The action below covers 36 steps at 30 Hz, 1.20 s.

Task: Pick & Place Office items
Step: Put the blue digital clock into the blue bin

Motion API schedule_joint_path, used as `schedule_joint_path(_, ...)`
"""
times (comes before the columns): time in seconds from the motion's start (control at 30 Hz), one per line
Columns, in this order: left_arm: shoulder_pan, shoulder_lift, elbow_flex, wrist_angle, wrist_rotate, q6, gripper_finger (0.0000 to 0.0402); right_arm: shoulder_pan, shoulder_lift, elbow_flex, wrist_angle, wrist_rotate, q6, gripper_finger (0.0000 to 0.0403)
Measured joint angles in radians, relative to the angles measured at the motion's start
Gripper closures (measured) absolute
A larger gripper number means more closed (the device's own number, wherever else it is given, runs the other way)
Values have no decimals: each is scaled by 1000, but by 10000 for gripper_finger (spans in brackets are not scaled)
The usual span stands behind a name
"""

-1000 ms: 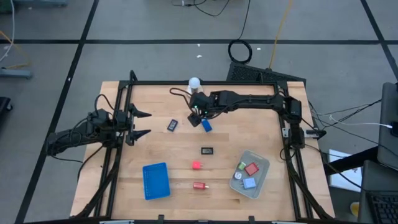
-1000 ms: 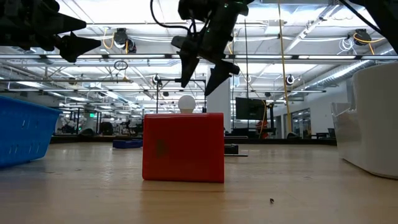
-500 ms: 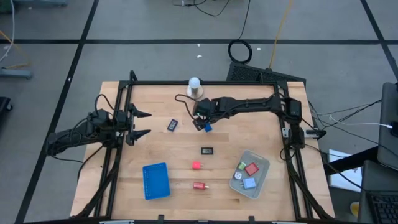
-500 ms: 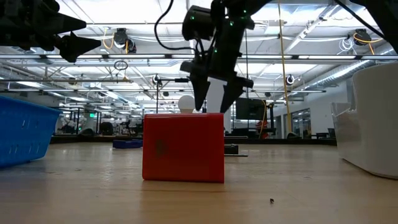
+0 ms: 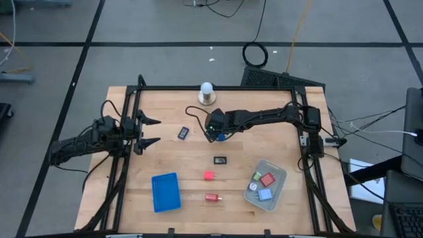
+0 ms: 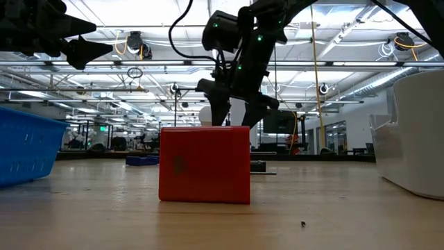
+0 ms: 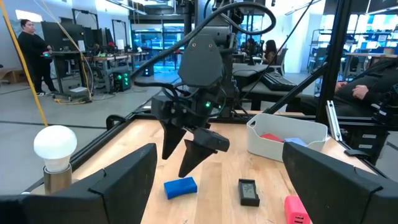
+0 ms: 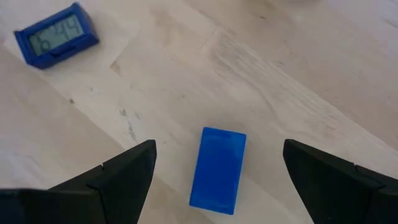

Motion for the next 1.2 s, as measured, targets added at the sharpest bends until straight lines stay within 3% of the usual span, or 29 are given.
schedule_joint_path(0.2, 0, 0, 0, 0, 0, 0, 50, 6, 60, 15, 35, -35, -29, 58)
schedule_joint_path(0.47, 0, 0, 0, 0, 0, 0, 50, 7, 234, 230, -179, -76, -52, 58)
schedule_joint_path(0.6, 0, 0, 0, 0, -2, 0, 50, 6, 234, 250, -185, -32, -48, 57)
schedule_joint_path(1.2, 0, 0, 0, 0, -2, 0, 50, 17, 170, 251, -212, -11, 45, 57)
